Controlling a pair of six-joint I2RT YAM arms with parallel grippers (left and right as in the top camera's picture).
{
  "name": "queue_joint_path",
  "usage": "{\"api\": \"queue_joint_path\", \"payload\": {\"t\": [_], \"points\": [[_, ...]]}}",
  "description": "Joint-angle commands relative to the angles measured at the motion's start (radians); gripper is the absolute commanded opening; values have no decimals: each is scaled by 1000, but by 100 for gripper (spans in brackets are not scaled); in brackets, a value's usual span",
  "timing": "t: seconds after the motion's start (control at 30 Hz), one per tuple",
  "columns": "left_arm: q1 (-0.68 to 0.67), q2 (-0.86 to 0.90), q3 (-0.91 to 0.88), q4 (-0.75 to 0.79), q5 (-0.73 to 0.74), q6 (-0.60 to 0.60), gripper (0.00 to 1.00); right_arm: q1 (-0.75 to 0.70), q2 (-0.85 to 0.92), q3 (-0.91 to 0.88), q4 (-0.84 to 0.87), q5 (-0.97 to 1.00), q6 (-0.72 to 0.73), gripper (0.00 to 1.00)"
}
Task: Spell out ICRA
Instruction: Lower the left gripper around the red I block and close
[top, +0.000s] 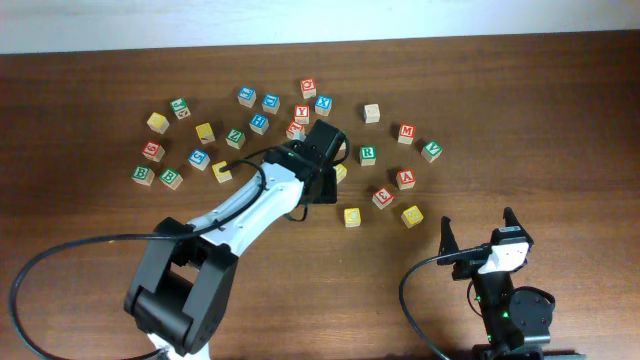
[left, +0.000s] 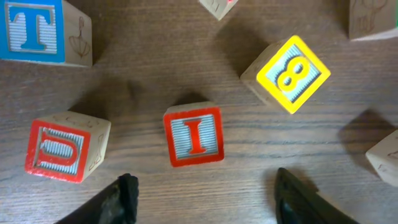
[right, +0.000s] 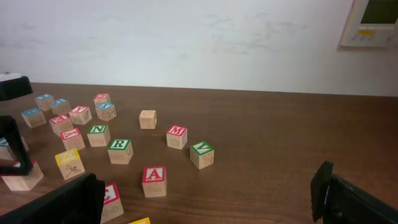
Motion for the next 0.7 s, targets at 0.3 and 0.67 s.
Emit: {"api": "queue_joint_path", "payload": {"t": [0.3, 0.67], "points": [[6, 76, 15, 71, -38, -43, 53, -6, -8, -5, -6, -3, 1, 98], [6, 90, 15, 76, -71, -43, 50, -6, -8, -5, -6, -3, 1, 98]]}}
